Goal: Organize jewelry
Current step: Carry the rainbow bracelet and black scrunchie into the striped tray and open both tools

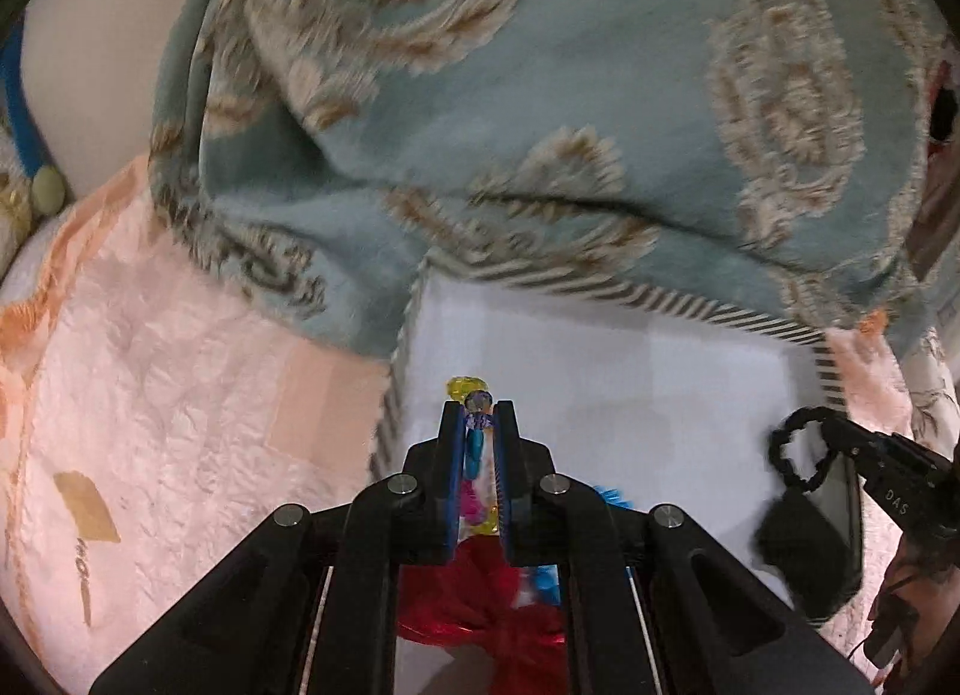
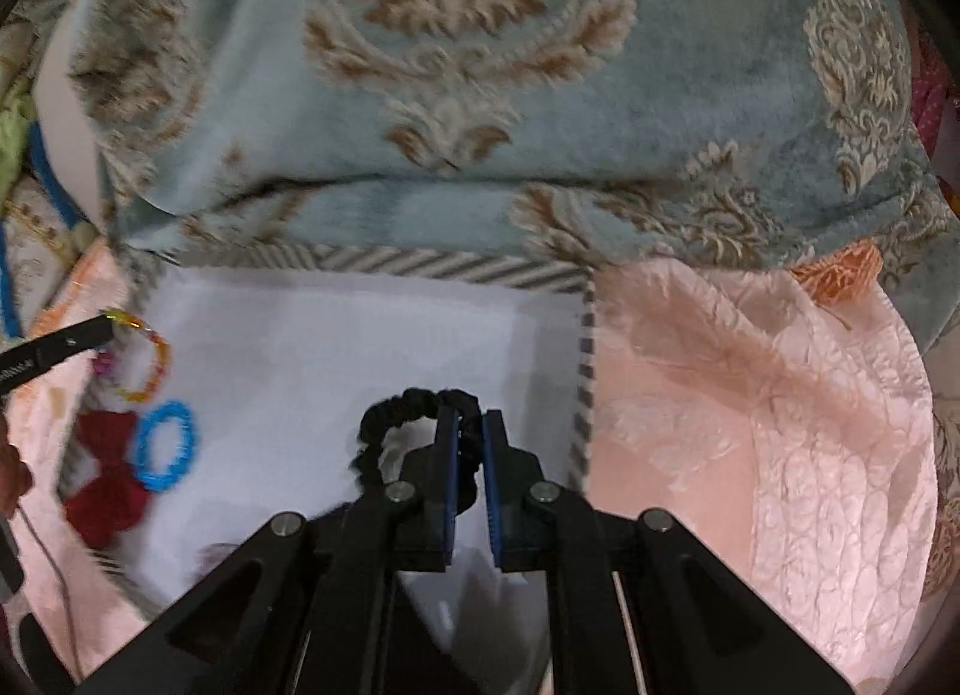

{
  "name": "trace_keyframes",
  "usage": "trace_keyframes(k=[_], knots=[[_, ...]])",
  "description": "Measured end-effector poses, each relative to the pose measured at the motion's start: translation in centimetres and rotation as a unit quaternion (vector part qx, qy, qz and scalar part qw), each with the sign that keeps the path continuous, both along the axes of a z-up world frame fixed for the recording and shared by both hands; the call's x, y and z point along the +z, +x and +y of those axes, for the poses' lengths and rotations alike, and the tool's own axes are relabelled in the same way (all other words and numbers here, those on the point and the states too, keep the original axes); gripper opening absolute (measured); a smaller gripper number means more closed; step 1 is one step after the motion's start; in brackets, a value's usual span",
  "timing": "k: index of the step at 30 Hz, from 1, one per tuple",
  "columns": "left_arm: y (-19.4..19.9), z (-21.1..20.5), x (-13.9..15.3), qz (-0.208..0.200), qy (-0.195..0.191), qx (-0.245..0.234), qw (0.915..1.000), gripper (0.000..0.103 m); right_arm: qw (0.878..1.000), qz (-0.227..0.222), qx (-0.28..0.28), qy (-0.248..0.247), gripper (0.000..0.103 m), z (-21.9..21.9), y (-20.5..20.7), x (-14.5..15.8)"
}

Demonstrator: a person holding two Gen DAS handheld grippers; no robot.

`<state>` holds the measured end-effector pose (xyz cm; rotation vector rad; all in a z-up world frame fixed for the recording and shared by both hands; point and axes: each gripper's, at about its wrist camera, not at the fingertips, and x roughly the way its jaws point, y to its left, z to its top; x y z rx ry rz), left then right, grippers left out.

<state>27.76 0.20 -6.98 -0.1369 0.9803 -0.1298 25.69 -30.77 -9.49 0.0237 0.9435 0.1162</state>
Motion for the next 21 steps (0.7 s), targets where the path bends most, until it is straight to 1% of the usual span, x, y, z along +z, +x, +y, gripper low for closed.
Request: trace_keyframes(k=[3,5,6,7,8,11,13,16,19,21], knots=[[0.1,0.2,-1.0,0.011,0.002,0.004,0.9999,0.0,1.0,0.006,-0.001,-0.015,0.008,-0.1,0.0,-1.1],[0.1,0.1,-1.3,0.015,-0.002,0.001,0.9999,0.0,1.0,-0.002,-0.003,-0.026,0.008,0.1,-0.3,-1.3],[0.0,0.0,-1.4,0.017,0.0,-0.001,0.9999,0.004,1.0,-0.006,-0.001,-0.029,0.012,0.2,-0.4,-1.3],[0.0,-0.1,-1.4,0.016,0.003,-0.001,0.9999,0.015,0.999,-0.008,0.002,-0.032,0.015,0.3,-0.6,-1.2],[-0.2,-0.1,-1.4,0.015,0.003,-0.001,0.9999,0.017,0.999,-0.008,0.004,-0.035,0.021,0.5,-0.9,-1.1],[-0.5,-0.1,-1.2,0.017,0.0,0.002,0.9999,0.021,0.999,-0.008,0.012,-0.036,0.03,1.1,-1.5,-0.7],[-0.7,0.1,-0.9,0.018,-0.002,0.005,0.9998,0.023,0.999,-0.012,0.014,-0.03,0.032,1.1,-2.1,-0.3],[-1.5,0.3,-0.6,0.02,-0.002,0.007,0.9998,0.024,1.0,-0.014,0.009,-0.015,0.033,0.7,-2.7,0.4],[-2.6,0.1,0.0,0.013,0.012,0.006,0.9998,0.024,1.0,-0.02,0.01,-0.007,0.04,0.5,-3.7,1.2],[-3.3,-0.4,0.4,0.006,0.031,0.002,0.9995,0.024,1.0,-0.022,0.011,-0.003,0.045,0.4,-4.3,1.6]])
